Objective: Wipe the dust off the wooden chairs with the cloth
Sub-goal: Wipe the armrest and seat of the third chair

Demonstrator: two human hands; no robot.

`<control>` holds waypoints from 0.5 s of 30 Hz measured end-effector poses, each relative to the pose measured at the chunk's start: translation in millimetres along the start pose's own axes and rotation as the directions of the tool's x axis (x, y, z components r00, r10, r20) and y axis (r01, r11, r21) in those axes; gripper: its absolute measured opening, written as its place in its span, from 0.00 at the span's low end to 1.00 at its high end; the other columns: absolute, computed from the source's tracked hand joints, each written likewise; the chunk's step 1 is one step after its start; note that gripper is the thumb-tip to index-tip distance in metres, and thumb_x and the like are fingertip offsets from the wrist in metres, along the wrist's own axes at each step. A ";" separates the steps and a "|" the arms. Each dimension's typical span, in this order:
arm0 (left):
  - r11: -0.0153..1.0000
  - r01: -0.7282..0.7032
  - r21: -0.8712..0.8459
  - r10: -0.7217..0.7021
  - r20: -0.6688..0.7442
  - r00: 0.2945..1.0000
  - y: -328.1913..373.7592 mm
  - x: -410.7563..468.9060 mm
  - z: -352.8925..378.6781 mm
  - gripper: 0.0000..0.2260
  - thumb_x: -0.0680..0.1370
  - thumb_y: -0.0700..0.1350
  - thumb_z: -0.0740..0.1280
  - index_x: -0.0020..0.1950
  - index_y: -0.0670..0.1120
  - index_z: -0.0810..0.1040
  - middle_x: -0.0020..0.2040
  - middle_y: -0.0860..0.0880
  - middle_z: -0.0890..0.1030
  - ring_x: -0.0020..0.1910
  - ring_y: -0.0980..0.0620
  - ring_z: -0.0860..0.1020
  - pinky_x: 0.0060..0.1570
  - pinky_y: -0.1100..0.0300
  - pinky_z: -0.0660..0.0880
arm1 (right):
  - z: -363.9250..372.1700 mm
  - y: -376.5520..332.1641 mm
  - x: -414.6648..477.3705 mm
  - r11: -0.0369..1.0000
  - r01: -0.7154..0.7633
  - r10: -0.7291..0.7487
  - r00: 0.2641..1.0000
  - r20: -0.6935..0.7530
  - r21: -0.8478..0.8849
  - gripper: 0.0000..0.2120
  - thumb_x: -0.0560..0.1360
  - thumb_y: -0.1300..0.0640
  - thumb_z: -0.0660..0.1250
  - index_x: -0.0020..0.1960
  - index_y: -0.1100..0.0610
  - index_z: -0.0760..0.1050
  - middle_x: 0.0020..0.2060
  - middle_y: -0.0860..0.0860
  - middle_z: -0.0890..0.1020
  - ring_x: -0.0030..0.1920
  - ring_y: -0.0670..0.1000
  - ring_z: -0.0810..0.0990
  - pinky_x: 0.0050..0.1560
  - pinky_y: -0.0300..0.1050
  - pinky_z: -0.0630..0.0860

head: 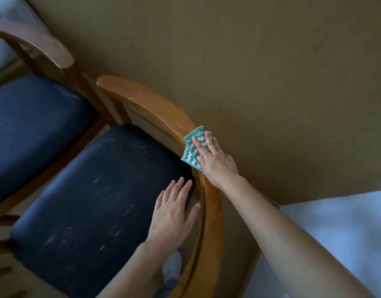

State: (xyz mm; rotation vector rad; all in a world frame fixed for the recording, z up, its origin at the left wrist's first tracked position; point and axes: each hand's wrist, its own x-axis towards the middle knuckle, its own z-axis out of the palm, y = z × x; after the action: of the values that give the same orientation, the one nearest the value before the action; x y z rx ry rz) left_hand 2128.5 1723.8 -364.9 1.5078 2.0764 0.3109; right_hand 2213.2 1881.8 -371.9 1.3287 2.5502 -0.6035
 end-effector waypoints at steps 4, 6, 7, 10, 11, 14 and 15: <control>0.996 0.084 -0.033 -0.083 0.013 0.996 -17.3 28.2 -13.4 0.27 0.80 0.60 0.50 0.76 0.56 0.46 0.78 0.55 0.47 0.76 0.57 0.42 0.74 0.59 0.41 | -18.5 -11.8 47.5 0.998 0.049 -0.048 0.999 0.015 -0.029 0.25 0.83 0.50 0.45 0.76 0.44 0.36 0.76 0.50 0.36 0.76 0.53 0.39 0.73 0.57 0.57; 0.991 0.126 -0.046 -0.125 0.012 0.992 -24.2 38.9 -18.9 0.27 0.80 0.60 0.49 0.76 0.56 0.44 0.77 0.56 0.46 0.76 0.57 0.41 0.75 0.58 0.42 | -30.5 -20.5 79.1 0.996 0.082 -0.081 0.996 0.040 -0.034 0.25 0.83 0.50 0.45 0.76 0.43 0.36 0.76 0.49 0.35 0.76 0.53 0.38 0.73 0.58 0.55; 0.986 0.152 -0.062 -0.152 0.010 0.988 -27.6 43.7 -21.0 0.27 0.80 0.60 0.49 0.76 0.56 0.43 0.77 0.56 0.45 0.76 0.57 0.41 0.74 0.58 0.42 | -36.1 -26.1 95.0 0.994 0.100 -0.099 0.994 0.049 -0.038 0.25 0.83 0.50 0.45 0.76 0.43 0.37 0.76 0.49 0.36 0.76 0.52 0.38 0.73 0.58 0.54; 0.969 0.216 -0.123 -0.218 0.003 0.976 -35.8 54.8 -27.1 0.30 0.77 0.66 0.46 0.74 0.58 0.38 0.77 0.58 0.45 0.73 0.61 0.39 0.72 0.64 0.39 | -46.8 -49.0 141.0 0.983 0.180 -0.177 0.982 0.065 -0.044 0.25 0.83 0.51 0.45 0.76 0.44 0.38 0.76 0.49 0.37 0.76 0.52 0.38 0.73 0.57 0.53; 0.962 0.239 -0.135 -0.243 -0.010 0.970 -38.3 58.7 -29.7 0.31 0.75 0.68 0.43 0.73 0.59 0.36 0.77 0.58 0.45 0.71 0.63 0.38 0.70 0.65 0.39 | -48.3 -57.3 155.6 0.977 0.211 -0.209 0.976 0.063 -0.040 0.25 0.83 0.51 0.45 0.76 0.44 0.39 0.76 0.49 0.37 0.76 0.52 0.39 0.72 0.57 0.54; 0.929 0.324 -0.181 -0.337 -0.041 0.941 -47.9 72.6 -35.3 0.29 0.75 0.68 0.43 0.71 0.60 0.35 0.77 0.58 0.45 0.69 0.65 0.38 0.68 0.67 0.37 | -52.4 -81.4 195.1 0.954 0.299 -0.297 0.953 0.063 -0.020 0.24 0.83 0.51 0.46 0.77 0.44 0.41 0.76 0.49 0.38 0.76 0.52 0.39 0.72 0.58 0.55; 0.920 0.347 -0.184 -0.363 -0.066 0.929 -50.9 77.5 -36.2 0.31 0.72 0.69 0.40 0.71 0.60 0.35 0.77 0.58 0.46 0.69 0.65 0.38 0.68 0.67 0.37 | -53.6 -87.5 205.6 0.946 0.325 -0.323 0.944 0.069 -0.012 0.24 0.83 0.51 0.46 0.77 0.44 0.42 0.77 0.49 0.39 0.76 0.52 0.39 0.71 0.58 0.55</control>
State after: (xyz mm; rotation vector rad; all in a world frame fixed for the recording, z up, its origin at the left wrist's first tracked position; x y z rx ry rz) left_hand 2050.5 1783.1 -382.7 1.0081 2.2870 0.4158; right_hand 2024.0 2012.1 -374.8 0.8677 2.7311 -0.6598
